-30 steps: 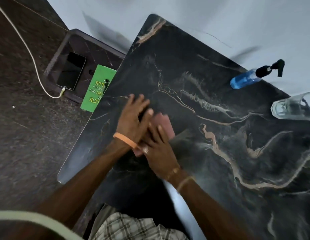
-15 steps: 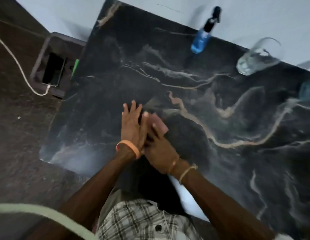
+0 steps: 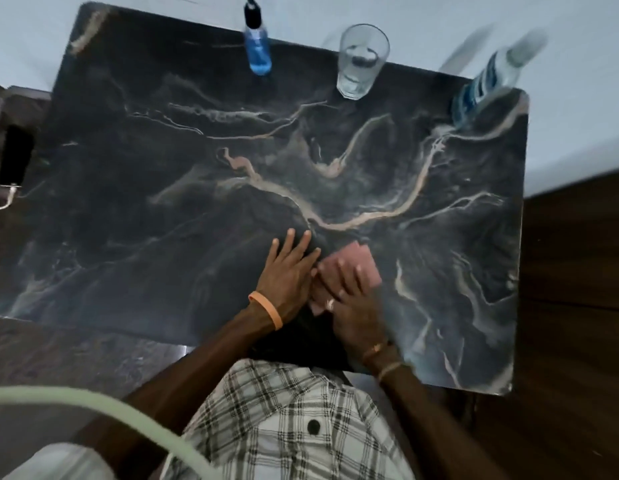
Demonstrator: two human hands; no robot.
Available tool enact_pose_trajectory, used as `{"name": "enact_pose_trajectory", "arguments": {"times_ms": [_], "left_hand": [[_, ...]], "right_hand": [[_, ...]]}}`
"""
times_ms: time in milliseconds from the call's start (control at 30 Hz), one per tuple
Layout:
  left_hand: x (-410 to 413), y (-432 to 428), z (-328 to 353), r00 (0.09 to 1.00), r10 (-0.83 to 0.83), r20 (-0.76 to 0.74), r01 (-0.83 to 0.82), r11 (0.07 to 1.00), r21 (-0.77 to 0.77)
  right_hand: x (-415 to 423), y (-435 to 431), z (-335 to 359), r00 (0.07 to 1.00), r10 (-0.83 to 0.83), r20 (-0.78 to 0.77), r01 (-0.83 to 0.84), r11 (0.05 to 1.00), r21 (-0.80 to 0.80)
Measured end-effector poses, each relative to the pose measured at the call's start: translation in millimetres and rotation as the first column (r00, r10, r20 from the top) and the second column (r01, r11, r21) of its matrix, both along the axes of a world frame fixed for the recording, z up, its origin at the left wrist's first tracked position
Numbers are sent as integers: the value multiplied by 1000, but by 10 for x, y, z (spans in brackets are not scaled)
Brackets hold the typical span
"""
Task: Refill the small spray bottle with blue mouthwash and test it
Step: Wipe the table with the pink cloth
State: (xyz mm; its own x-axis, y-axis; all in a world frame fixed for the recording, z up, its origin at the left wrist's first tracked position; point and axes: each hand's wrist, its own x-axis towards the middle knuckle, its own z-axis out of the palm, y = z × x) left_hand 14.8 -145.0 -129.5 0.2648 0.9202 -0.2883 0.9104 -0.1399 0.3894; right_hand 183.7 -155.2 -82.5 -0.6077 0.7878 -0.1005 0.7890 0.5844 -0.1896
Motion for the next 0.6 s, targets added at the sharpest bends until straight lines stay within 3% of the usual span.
{"name": "enact_pose_trajectory", "arguments": {"times_ms": [67, 100, 167, 233, 267, 300, 367, 433, 500, 600], "left_hand": [[-49, 29, 8, 1000, -4, 20, 4, 1000, 6], [-89, 42, 12, 1000, -12, 15, 12, 1000, 3], [-168, 37, 11, 1000, -12, -14, 12, 1000, 9], [-241, 13, 17, 1000, 28, -12, -28, 1000, 9], [-289, 9, 4, 998, 55, -2, -55, 998, 11], [-327, -2, -10, 997, 72, 5, -72, 997, 15], [-418, 0, -35, 997, 80, 7, -80, 997, 8], [-573, 31, -21, 992, 120, 31, -120, 993, 7], [-828, 77, 15, 977, 202, 65, -204, 979, 21], [-1260, 174, 60, 950, 301, 81, -305, 952, 42]], "right_hand": [[254, 222, -207, 996, -86, 19, 86, 996, 4], [409, 390, -277, 976, -217, 14, 217, 976, 22], [541, 512, -329, 813, -578, -68, 575, 816, -57], [356, 287, -308, 634, -767, -102, 760, 642, -104], [172, 102, -329, 672, -735, -84, 730, 678, -92], [-40, -73, -342, 778, -626, -50, 622, 779, -74], [-416, -324, -396, 956, -277, -93, 263, 955, -139], [-530, -111, -455, 987, -44, -154, 26, 993, -112], [-577, 330, -501, 990, -77, -115, 71, 996, -50], [-765, 785, -492, 871, -471, -142, 459, 882, -110]]}}
